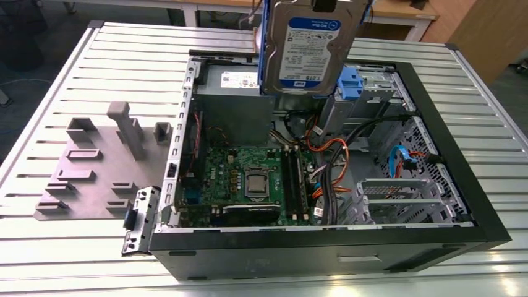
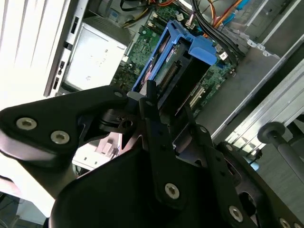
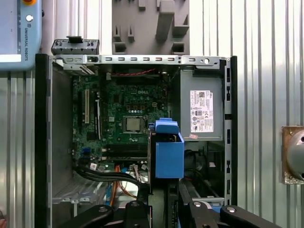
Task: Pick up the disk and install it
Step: 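Pick up the disk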
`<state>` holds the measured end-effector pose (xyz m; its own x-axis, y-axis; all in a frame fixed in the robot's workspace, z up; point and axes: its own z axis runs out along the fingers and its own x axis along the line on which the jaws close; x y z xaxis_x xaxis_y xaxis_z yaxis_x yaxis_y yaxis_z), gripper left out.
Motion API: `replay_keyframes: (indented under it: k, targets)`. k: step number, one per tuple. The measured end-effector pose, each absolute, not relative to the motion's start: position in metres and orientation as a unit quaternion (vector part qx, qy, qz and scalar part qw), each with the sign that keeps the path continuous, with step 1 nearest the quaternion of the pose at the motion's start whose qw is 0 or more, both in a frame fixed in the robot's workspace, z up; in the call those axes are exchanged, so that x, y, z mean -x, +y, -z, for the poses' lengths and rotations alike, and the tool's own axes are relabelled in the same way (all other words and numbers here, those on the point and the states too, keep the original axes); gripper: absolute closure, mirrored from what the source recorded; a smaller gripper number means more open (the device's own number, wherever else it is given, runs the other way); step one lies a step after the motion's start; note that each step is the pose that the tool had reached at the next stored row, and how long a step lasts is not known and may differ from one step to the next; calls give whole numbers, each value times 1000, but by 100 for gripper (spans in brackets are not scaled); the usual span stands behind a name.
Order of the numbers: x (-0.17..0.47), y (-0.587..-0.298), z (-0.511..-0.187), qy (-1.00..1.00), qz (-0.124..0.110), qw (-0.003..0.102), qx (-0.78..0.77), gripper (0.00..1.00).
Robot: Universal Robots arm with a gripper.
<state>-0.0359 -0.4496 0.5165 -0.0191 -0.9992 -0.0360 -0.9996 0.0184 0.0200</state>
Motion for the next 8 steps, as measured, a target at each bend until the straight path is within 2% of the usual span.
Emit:
replay_keyframes:
  k: [8]
  targets:
    - [36, -472, -517, 714, -20, 6, 700, 65]
